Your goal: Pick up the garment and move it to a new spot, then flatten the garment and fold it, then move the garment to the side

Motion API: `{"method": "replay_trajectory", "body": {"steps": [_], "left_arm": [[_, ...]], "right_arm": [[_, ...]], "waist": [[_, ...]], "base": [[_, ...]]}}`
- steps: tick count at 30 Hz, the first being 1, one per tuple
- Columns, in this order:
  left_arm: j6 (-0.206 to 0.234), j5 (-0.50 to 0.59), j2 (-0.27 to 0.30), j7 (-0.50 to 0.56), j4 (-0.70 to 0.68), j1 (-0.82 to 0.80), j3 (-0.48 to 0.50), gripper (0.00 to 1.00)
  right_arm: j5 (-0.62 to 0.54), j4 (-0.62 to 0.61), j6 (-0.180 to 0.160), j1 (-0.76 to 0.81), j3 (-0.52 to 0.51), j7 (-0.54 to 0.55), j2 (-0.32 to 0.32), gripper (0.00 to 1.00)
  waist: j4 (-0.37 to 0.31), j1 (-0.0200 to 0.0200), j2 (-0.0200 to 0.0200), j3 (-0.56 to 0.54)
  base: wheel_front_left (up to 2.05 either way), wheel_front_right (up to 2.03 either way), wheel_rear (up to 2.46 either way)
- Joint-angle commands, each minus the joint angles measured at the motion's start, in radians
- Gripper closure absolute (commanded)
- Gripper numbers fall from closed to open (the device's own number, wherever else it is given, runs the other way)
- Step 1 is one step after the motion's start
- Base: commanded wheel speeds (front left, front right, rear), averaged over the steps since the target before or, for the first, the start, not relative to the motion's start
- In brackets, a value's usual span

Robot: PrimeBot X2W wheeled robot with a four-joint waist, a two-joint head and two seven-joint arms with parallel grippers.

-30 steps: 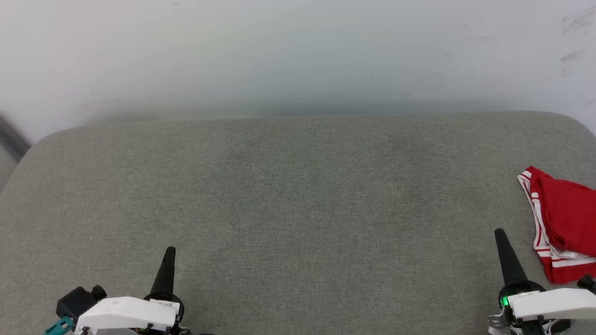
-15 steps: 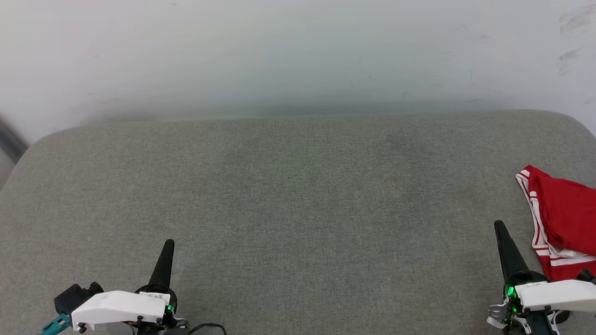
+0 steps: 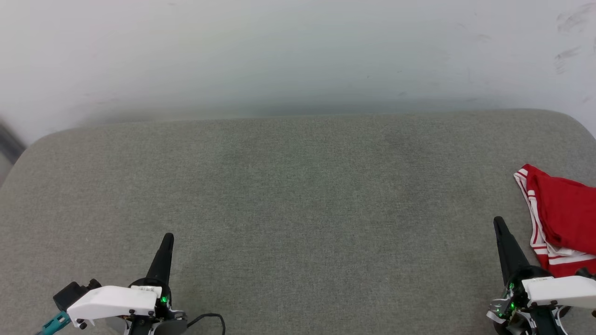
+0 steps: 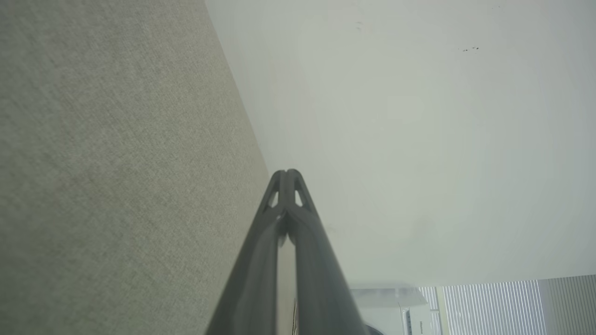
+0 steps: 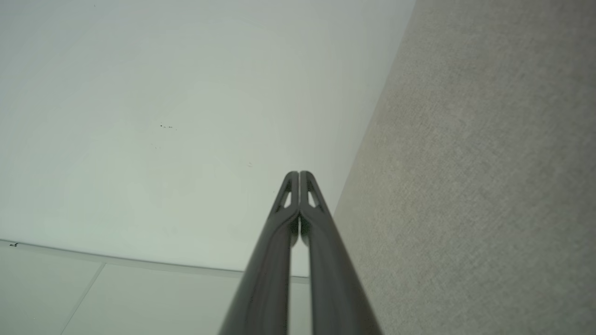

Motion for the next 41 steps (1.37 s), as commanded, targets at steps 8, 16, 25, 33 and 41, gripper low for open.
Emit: {"method": "replay_trajectory", "body": {"steps": [8,16,25,33,41], "left_arm": [[-0.015,-0.091,-0.001,0.027,0.013,-0.039,0.016,1.0],[-0.024,-0.163,-0.003,0.048,0.025,-0.053,0.026,1.0],[-0.027,-0.196,-0.006,0.06,0.032,-0.057,0.034,1.0],[-0.027,-0.192,-0.009,0.063,0.031,-0.057,0.038,1.0],[-0.027,-0.189,-0.012,0.066,0.032,-0.058,0.041,1.0]], "right_arm": [[0.089,0.012,0.0,-0.031,-0.009,0.025,0.0,1.0],[0.156,0.024,0.0,-0.049,-0.014,0.044,0.002,1.0],[0.188,0.03,0.0,-0.053,-0.019,0.057,0.005,1.0],[0.185,0.03,0.0,-0.053,-0.022,0.06,0.007,1.0],[0.182,0.03,0.0,-0.053,-0.025,0.06,0.009,1.0]], "waist": [[-0.004,-0.0001,0.0,0.001],[-0.008,-0.0001,0.0,0.001],[-0.01,-0.0001,0.0,0.002],[-0.01,-0.0001,0.0,0.002],[-0.01,-0.0001,0.0,0.002]], "base": [[0.0,0.0,0.0],[0.0,0.0,0.0],[0.0,0.0,0.0],[0.0,0.0,0.0],[0.0,0.0,0.0]]}}
